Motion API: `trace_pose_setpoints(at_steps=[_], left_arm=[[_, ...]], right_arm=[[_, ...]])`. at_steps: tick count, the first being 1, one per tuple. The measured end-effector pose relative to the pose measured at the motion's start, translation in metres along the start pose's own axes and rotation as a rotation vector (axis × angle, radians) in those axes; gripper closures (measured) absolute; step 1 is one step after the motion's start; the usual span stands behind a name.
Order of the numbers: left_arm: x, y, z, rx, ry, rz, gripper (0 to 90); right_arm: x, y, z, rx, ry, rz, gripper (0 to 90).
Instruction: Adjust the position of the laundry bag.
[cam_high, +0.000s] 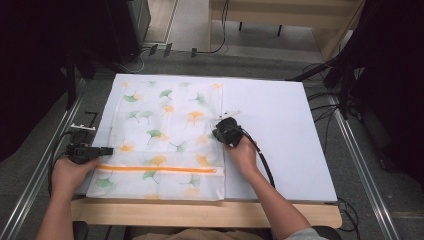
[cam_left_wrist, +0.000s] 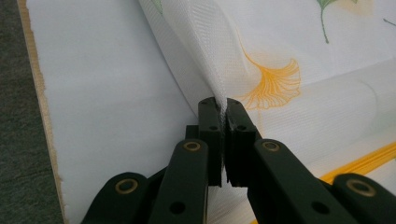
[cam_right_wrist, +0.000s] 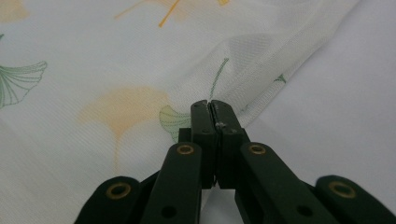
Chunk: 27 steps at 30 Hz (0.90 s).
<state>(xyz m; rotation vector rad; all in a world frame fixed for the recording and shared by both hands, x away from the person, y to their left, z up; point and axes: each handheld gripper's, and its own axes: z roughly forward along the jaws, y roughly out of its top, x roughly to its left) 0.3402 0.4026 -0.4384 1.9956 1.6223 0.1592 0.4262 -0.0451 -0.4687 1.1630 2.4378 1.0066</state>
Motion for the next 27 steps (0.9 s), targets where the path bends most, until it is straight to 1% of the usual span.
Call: trace_pose_setpoints(at_steps=[2,3,5,7,8,9,10,11,12,14,15,16,17,19,21,22,23,24,25,26,27], left_arm=[[0.000,0.000,0.000,-0.001,0.000,0.000,88.7],[0.000,0.001,0.000,-0.005,-0.002,-0.001,88.8],[-0.002,0.001,0.000,-0.010,-0.005,-0.001,88.9],[-0.003,0.002,0.000,-0.011,-0.006,0.001,89.0],[-0.006,0.003,0.001,-0.010,-0.004,0.007,88.9],[-0.007,0.004,0.002,-0.007,-0.005,0.016,89.0],[-0.010,0.005,0.003,-0.002,-0.006,0.015,88.9],[-0.010,0.005,0.003,-0.002,-0.006,0.015,89.0],[-0.013,0.008,0.006,0.002,-0.023,0.020,88.9],[-0.019,0.010,0.008,0.007,-0.038,0.036,88.9],[-0.019,0.010,0.008,0.007,-0.038,0.036,88.9],[-0.023,0.013,0.010,0.006,-0.047,0.045,88.9],[-0.029,0.016,0.013,-0.001,-0.074,0.053,88.9],[-0.034,0.019,0.016,-0.003,-0.091,0.055,88.9],[-0.039,0.023,0.020,0.003,-0.105,0.061,88.9],[-0.043,0.024,0.022,0.002,-0.106,0.065,88.9],[-0.043,0.024,0.022,0.002,-0.106,0.065,89.0],[-0.047,0.026,0.024,0.006,-0.109,0.076,89.0],[-0.053,0.029,0.027,0.010,-0.110,0.094,89.0],[-0.053,0.029,0.027,0.010,-0.110,0.094,88.9],[-0.058,0.031,0.030,0.016,-0.115,0.103,88.9]], right_arm=[[-0.002,0.001,-0.001,0.016,0.007,0.012,90.0],[-0.003,0.002,-0.002,0.016,0.010,0.005,90.0],[-0.005,0.002,-0.004,0.020,0.012,0.013,90.0],[-0.007,0.003,-0.005,0.017,0.014,0.012,90.0],[-0.009,0.003,-0.006,0.018,0.015,0.022,90.0],[-0.014,0.003,-0.009,0.039,0.028,0.065,90.0],[-0.015,0.003,-0.010,0.046,0.029,0.080,90.0],[-0.015,0.003,-0.010,0.046,0.029,0.080,90.0],[-0.019,0.002,-0.013,0.051,0.025,0.080,90.0],[-0.024,0.000,-0.016,0.051,0.017,0.078,90.0],[-0.024,0.000,-0.016,0.051,0.017,0.078,90.0],[-0.027,-0.001,-0.018,0.049,0.009,0.083,90.0],[-0.036,-0.004,-0.024,0.047,0.006,0.104,90.0],[-0.042,-0.006,-0.028,0.041,-0.004,0.114,90.0],[-0.050,-0.009,-0.033,0.034,-0.002,0.128,90.0],[-0.054,-0.011,-0.035,0.037,-0.004,0.136,90.0],[-0.054,-0.011,-0.035,0.037,-0.004,0.136,90.0],[-0.062,-0.015,-0.039,0.043,-0.004,0.144,90.0],[-0.064,-0.016,-0.040,0.043,-0.004,0.144,90.0],[-0.064,-0.016,-0.040,0.043,-0.004,0.144,90.0],[-0.067,-0.018,-0.042,0.049,-0.005,0.150,90.0]])
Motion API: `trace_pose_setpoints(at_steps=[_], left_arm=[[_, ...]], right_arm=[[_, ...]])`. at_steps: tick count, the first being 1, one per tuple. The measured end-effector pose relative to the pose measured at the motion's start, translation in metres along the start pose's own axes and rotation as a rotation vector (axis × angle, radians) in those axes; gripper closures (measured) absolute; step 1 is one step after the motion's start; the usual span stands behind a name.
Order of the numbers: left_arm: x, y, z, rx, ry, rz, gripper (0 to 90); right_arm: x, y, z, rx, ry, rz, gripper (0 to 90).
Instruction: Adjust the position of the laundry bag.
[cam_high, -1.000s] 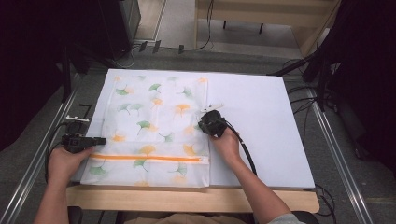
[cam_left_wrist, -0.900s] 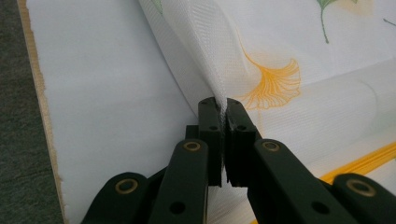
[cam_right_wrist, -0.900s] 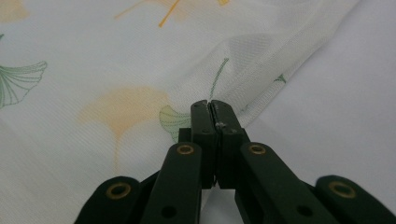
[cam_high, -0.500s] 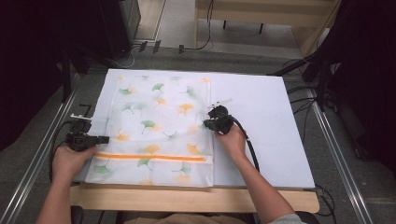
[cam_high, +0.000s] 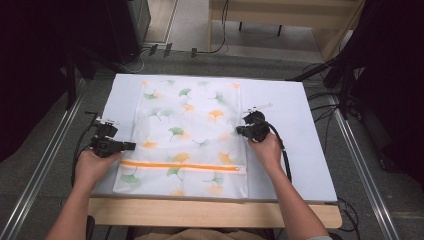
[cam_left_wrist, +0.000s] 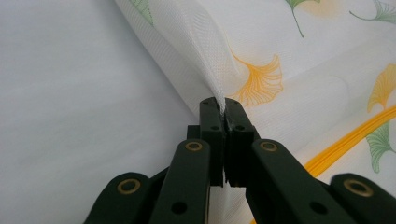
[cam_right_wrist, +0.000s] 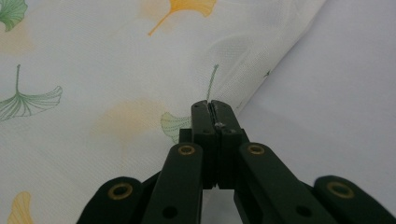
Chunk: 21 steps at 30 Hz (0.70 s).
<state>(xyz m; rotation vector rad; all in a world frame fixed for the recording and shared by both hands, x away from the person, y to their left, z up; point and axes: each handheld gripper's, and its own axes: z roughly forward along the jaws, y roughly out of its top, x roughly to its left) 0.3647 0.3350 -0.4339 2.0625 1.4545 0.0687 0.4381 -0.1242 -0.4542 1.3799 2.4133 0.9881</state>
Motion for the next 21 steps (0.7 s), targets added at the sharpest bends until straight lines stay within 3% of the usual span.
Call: trace_pose_setpoints(at_steps=[5,12,21], left_arm=[[-0.011,0.007,0.011,0.008,-0.023,0.015,88.9],[-0.037,0.016,0.024,0.033,-0.017,0.092,88.7],[-0.046,0.019,0.031,0.042,-0.032,0.111,88.1]], right_arm=[[-0.015,-0.006,-0.011,0.005,-0.022,0.012,90.0],[-0.037,-0.014,-0.023,0.010,-0.047,0.017,90.0],[-0.051,-0.017,-0.028,0.010,-0.056,0.024,90.0]])
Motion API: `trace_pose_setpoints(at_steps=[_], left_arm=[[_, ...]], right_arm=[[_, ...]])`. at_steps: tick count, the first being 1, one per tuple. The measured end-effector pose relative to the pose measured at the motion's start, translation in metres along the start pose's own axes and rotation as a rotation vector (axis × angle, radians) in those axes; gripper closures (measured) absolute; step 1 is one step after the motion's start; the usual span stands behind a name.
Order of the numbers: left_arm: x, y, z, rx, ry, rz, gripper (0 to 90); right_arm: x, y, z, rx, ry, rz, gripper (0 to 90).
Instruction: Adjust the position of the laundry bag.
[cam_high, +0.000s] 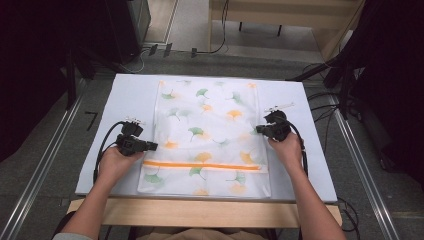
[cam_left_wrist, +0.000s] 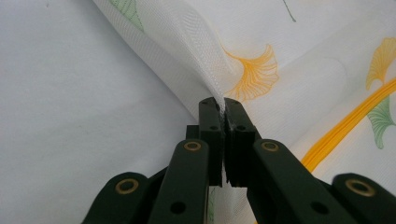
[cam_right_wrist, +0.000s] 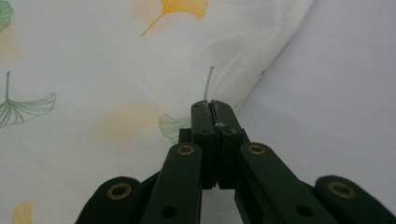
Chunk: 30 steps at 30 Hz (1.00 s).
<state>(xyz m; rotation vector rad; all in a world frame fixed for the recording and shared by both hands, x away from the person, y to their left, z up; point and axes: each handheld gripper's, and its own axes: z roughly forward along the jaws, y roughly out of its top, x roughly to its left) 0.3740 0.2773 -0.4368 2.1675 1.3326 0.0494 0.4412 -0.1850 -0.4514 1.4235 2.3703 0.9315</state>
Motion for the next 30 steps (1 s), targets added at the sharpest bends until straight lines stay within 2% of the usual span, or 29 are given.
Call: trace_pose_setpoints(at_steps=[4,7,11,13,16,18,20,24,27,30], left_arm=[[0.001,0.001,0.000,-0.004,0.000,-0.012,88.2],[0.000,0.000,0.003,0.007,0.004,-0.004,87.7],[0.005,-0.001,0.002,-0.001,0.003,-0.022,86.2],[0.006,-0.001,0.002,-0.008,0.003,-0.032,81.9],[0.008,-0.002,-0.001,-0.017,-0.013,-0.046,69.4],[0.009,-0.002,-0.003,-0.019,-0.024,-0.049,62.4],[0.009,-0.002,-0.005,-0.020,-0.017,-0.038,56.0],[0.007,-0.003,-0.010,-0.025,-0.011,-0.028,45.1],[0.006,-0.003,-0.013,-0.039,-0.016,-0.029,41.8],[0.001,-0.002,-0.017,-0.038,-0.010,-0.008,40.7]], right_arm=[[-0.001,0.000,0.001,0.007,0.000,-0.004,90.0],[-0.003,0.000,0.001,0.005,0.002,0.004,90.0],[-0.002,0.000,0.002,0.008,0.001,-0.001,89.7],[-0.002,0.000,0.004,0.017,0.001,-0.002,88.4],[-0.003,0.000,0.003,0.012,-0.023,-0.013,77.2],[-0.005,0.000,-0.002,-0.013,-0.009,0.003,69.7],[-0.007,0.000,-0.006,-0.031,-0.001,0.028,63.1],[-0.004,-0.004,-0.013,-0.029,-0.012,0.022,59.1],[-0.002,-0.007,-0.017,-0.031,-0.005,0.017,58.3],[0.001,-0.014,-0.026,-0.038,0.005,0.011,58.5]])
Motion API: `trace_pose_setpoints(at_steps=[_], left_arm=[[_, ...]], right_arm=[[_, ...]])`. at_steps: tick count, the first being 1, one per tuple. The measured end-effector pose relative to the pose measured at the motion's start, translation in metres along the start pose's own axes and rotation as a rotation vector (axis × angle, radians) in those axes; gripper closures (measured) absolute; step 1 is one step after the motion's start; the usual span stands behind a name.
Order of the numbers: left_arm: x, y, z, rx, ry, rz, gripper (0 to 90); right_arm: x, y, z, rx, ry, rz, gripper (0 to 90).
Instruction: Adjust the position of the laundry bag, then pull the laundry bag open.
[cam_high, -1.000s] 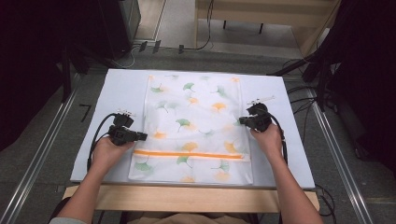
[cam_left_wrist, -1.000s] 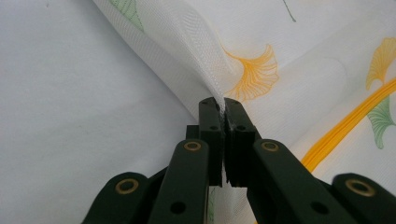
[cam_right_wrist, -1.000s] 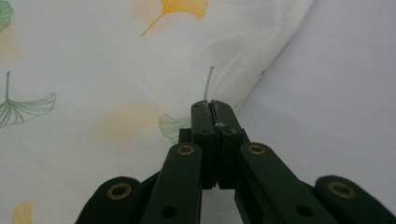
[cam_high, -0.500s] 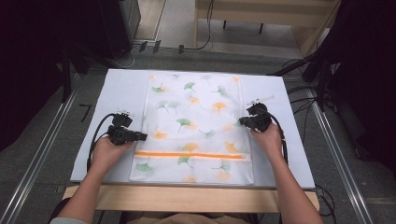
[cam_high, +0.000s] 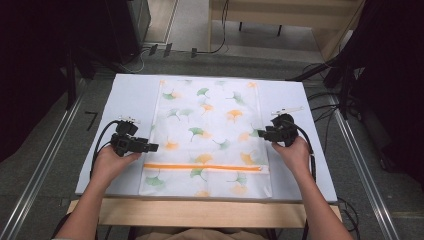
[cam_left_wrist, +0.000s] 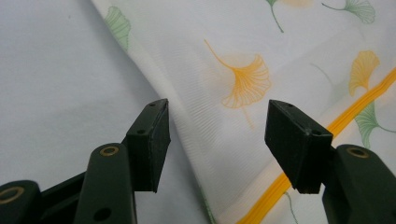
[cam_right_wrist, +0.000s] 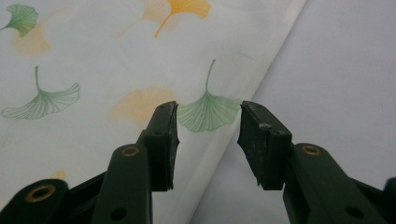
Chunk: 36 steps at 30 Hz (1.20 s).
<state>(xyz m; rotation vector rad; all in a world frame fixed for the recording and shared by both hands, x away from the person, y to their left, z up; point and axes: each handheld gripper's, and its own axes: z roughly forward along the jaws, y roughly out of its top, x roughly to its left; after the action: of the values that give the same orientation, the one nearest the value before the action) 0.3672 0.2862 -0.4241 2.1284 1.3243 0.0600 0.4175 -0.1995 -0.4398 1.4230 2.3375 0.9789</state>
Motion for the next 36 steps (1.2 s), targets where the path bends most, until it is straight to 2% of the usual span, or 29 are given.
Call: trace_pose_setpoints(at_steps=[11,20,22,24,25,26,29,36], left_arm=[[-0.014,0.005,-0.002,-0.010,-0.022,0.047,39.1],[-0.021,0.011,0.003,-0.008,-0.042,0.071,38.1],[-0.025,0.013,0.005,-0.011,-0.044,0.089,38.1],[-0.027,0.015,0.005,-0.010,-0.046,0.096,38.1],[-0.028,0.017,0.006,-0.014,-0.049,0.101,38.0],[-0.028,0.017,0.006,-0.014,-0.049,0.101,38.0],[-0.031,0.021,0.010,-0.019,-0.060,0.113,38.0],[-0.037,0.027,0.015,-0.016,-0.069,0.134,37.6]], right_arm=[[0.008,-0.025,-0.026,-0.016,0.037,-0.009,61.9],[0.014,-0.044,-0.039,-0.017,0.056,0.019,65.8],[0.017,-0.051,-0.044,-0.012,0.067,0.022,71.5],[0.018,-0.052,-0.045,-0.008,0.071,0.020,73.7],[0.021,-0.056,-0.046,0.006,0.082,0.025,80.0],[0.021,-0.056,-0.046,0.006,0.082,0.025,80.0],[0.024,-0.062,-0.044,0.034,0.088,0.030,89.5],[0.025,-0.070,-0.039,0.071,0.119,0.055,90.0]])
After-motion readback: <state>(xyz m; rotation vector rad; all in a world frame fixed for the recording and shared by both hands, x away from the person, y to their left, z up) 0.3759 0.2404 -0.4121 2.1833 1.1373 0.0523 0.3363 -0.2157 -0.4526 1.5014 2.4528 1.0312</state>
